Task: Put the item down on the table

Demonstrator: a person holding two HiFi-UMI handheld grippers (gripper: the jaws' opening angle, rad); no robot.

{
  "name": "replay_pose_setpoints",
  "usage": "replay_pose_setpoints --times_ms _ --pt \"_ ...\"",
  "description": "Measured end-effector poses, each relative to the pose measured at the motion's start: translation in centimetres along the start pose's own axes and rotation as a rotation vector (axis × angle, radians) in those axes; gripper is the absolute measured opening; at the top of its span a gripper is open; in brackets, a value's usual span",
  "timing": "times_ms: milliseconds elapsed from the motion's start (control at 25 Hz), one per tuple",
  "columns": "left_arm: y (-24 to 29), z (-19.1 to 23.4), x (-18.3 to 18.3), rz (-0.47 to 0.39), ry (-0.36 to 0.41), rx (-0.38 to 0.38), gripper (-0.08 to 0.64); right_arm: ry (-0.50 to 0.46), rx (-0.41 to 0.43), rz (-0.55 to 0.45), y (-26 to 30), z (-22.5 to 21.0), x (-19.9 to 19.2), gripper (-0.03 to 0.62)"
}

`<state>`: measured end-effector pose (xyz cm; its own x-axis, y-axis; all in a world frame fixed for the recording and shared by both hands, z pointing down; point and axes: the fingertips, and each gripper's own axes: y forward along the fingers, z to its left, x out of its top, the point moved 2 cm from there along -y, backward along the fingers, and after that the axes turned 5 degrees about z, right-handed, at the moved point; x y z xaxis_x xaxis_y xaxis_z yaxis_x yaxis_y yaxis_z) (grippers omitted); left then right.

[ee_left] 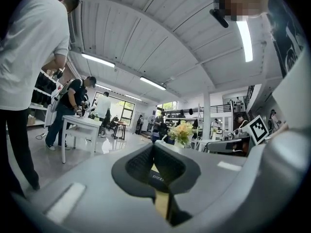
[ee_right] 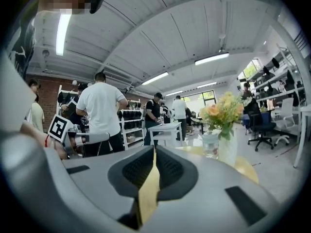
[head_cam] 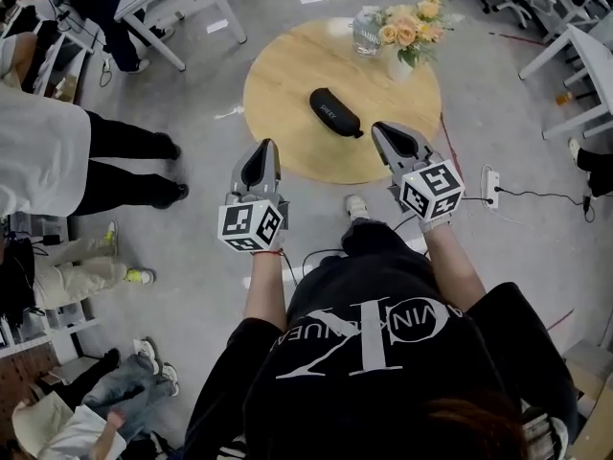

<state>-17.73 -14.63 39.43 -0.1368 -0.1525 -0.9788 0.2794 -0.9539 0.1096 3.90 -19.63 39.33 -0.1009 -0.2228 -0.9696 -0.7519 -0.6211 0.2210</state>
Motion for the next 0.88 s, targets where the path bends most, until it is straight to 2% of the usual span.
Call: replay_pose_setpoints --times_ms 360,880 --pt "-2.2 0.5 0.8 -0.014 0.024 0.028 0.012 -0.024 -0.008 -0.057 -1.5 1.5 1.6 0.025" --pt "-4.7 0.4 1.5 -0.028 0.033 0.036 0.012 -0.029 -0.033 -0.079 -3.6 2.7 1.9 0.018"
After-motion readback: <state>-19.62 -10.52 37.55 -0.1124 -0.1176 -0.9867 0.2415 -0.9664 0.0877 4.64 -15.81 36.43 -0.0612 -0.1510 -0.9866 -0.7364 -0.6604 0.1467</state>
